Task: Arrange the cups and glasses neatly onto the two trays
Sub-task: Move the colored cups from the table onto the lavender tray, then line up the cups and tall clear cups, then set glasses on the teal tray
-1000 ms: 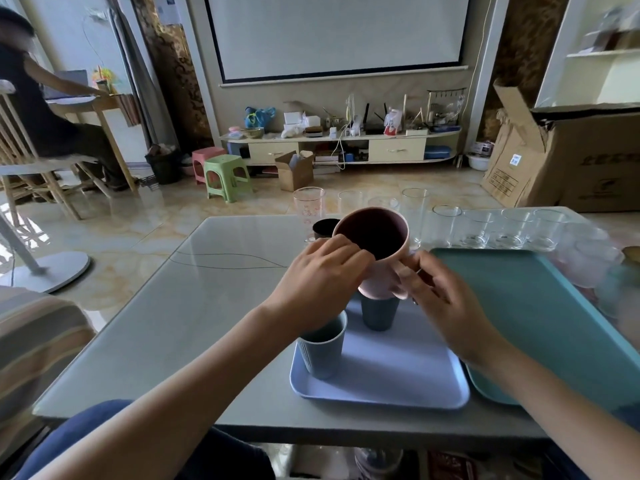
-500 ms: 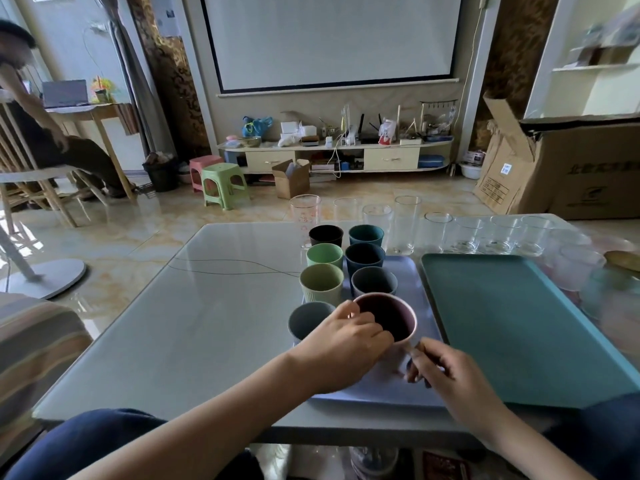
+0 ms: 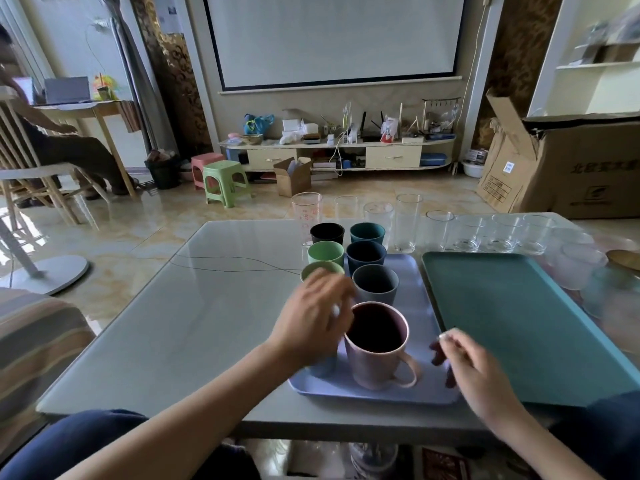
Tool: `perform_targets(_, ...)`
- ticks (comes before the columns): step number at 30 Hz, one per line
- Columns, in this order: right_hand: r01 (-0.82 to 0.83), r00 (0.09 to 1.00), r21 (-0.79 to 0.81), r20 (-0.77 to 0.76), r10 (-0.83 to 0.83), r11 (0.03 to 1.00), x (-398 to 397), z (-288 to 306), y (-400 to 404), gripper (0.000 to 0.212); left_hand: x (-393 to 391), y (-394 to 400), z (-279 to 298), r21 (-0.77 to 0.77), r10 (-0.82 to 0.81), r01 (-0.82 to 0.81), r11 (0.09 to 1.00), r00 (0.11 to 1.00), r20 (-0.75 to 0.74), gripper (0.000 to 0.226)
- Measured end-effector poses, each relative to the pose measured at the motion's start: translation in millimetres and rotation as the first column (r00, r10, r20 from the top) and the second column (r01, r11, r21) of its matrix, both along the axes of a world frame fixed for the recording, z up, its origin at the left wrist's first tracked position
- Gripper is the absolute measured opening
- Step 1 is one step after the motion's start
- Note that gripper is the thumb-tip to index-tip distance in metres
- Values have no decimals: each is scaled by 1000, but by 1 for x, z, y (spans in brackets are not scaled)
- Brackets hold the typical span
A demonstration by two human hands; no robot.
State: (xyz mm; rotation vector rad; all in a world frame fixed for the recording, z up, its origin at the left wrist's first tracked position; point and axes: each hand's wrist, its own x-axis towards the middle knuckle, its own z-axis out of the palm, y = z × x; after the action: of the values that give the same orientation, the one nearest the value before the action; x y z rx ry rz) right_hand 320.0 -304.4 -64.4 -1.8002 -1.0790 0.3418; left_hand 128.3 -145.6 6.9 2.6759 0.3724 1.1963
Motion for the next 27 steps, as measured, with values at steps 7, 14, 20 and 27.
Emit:
perform_targets(7, 170, 966, -484, 255, -47, 859, 46, -16, 13, 30, -33, 61, -36, -309, 558, -655, 689, 752, -351, 13)
perform_targets(14, 63, 967, -534, 242, 81, 843, 46, -13, 31, 35, -24, 56, -96, -238, 375, -709, 664, 591, -714, 30)
perform_targets(20, 93, 972, -522, 233, 36, 848, 54, -17, 39, 21, -26, 58, -111, -38, 433, -643, 765, 556, -710, 28)
perform_targets(27, 45, 959, -613, 246, 137, 788, 36, -20, 63, 21, -61, 59, -111, 88, 514, -659, 747, 488, -706, 23)
